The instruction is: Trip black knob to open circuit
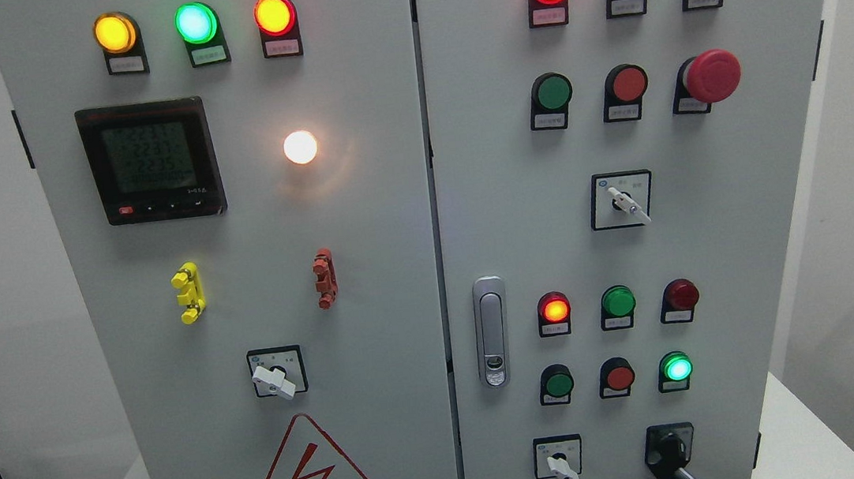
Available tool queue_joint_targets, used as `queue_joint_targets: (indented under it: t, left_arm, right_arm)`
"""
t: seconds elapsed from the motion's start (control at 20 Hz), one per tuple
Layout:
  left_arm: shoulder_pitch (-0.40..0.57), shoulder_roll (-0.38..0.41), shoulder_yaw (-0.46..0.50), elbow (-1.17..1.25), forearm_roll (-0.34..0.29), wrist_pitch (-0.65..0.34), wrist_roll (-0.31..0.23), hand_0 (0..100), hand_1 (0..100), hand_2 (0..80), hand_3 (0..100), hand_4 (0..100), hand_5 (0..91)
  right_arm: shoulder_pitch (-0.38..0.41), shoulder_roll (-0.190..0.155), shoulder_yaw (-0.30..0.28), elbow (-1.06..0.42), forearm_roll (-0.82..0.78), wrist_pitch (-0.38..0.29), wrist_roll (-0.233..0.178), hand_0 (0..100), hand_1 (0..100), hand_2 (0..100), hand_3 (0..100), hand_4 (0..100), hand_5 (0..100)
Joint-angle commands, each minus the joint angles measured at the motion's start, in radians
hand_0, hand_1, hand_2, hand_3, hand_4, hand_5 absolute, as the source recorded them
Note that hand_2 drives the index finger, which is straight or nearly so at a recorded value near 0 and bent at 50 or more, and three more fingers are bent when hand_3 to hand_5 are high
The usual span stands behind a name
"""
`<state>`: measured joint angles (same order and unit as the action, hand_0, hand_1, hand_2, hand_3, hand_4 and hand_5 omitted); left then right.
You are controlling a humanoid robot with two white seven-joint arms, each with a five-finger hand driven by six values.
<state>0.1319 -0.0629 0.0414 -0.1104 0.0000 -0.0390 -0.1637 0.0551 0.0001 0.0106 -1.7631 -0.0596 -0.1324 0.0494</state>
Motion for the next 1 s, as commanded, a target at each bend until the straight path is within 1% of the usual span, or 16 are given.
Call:
queue_joint_targets:
  t: [0.0, 0.95]
  left_arm:
    - [0.000, 0.000, 0.000, 0.000, -0.023, -0.001, 0.000, 12, 39, 0.0, 0, 0, 0.0]
    - [0.000, 0.000, 0.000, 0.000, -0.023, -0.001, 0.000, 12, 39, 0.0, 0, 0, 0.0]
  right_arm:
    - [0.005, 0.015, 0.011, 0.005, 0.000, 0.004, -0.003, 0, 0, 0, 100, 100, 100]
    - [0.006, 0.004, -0.001, 0.008, 0.000, -0.004, -0.005, 0, 0, 0, 100, 100, 100]
